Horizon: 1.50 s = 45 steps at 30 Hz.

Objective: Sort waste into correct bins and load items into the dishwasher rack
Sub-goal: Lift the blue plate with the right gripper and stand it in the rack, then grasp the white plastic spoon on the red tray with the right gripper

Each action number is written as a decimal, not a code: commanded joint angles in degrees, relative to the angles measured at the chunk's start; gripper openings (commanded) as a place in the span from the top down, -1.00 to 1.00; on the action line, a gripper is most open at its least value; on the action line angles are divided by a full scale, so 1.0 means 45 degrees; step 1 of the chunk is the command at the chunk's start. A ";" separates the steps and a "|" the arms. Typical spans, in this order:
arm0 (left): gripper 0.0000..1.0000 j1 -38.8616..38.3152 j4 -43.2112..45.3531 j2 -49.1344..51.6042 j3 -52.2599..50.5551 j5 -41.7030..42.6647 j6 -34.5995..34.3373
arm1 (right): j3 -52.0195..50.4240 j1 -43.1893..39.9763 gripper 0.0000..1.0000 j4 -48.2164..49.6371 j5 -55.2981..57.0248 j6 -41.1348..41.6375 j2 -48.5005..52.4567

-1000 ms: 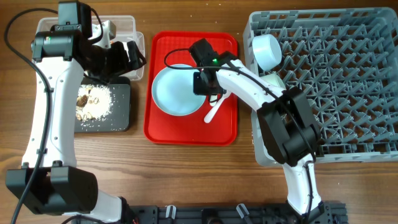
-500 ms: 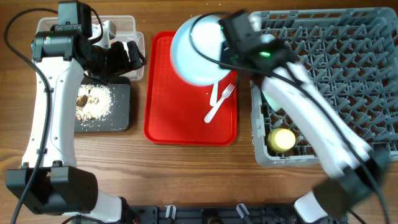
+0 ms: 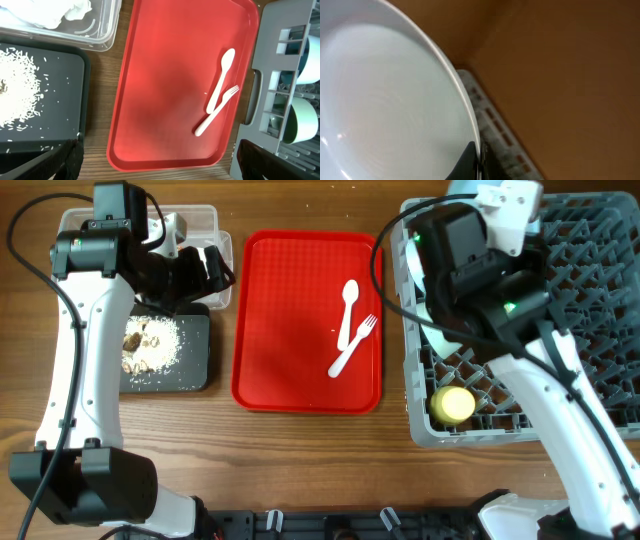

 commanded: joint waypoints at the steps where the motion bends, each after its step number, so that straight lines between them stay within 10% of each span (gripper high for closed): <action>1: -1.00 -0.0015 -0.0005 -0.0015 0.0102 0.0010 0.0019 | -0.1030 -0.1107 0.91 0.1559 0.1209 -0.1773 0.1112; 9: -1.00 -0.0015 -0.0005 -0.0015 0.0102 0.0010 0.0019 | -0.1341 -0.2569 0.91 0.5722 -0.0194 -0.6042 0.3196; 18: -1.00 -0.0015 -0.0005 -0.0015 0.0102 0.0010 0.0019 | -0.1365 -0.3303 0.88 0.5945 -0.3832 -0.6125 0.4862; 23: -1.00 -0.0010 -0.0005 -0.0015 0.0102 0.0010 0.0019 | -0.1360 -0.3303 -0.52 0.5945 -0.5469 -0.6086 0.4935; 28: -1.00 -0.0010 -0.0005 -0.0015 0.0102 0.0010 0.0019 | -0.1258 -0.3303 -0.96 0.5357 -0.5848 -0.5858 0.4022; 32: -1.00 -0.0015 -0.0005 -0.0015 0.0102 0.0010 0.0019 | -0.1035 -0.3288 -1.00 0.4294 -0.8884 -0.5634 0.1880; 39: -1.00 -0.0010 -0.0005 -0.0015 0.0102 0.0010 0.0019 | -0.1112 -0.3177 -0.98 0.3031 -2.3178 -0.2093 -0.0588; 45: -1.00 -0.0010 -0.0005 -0.0015 0.0102 0.0010 0.0019 | -0.1603 -0.0345 -0.76 0.3827 -1.7243 0.3249 0.1719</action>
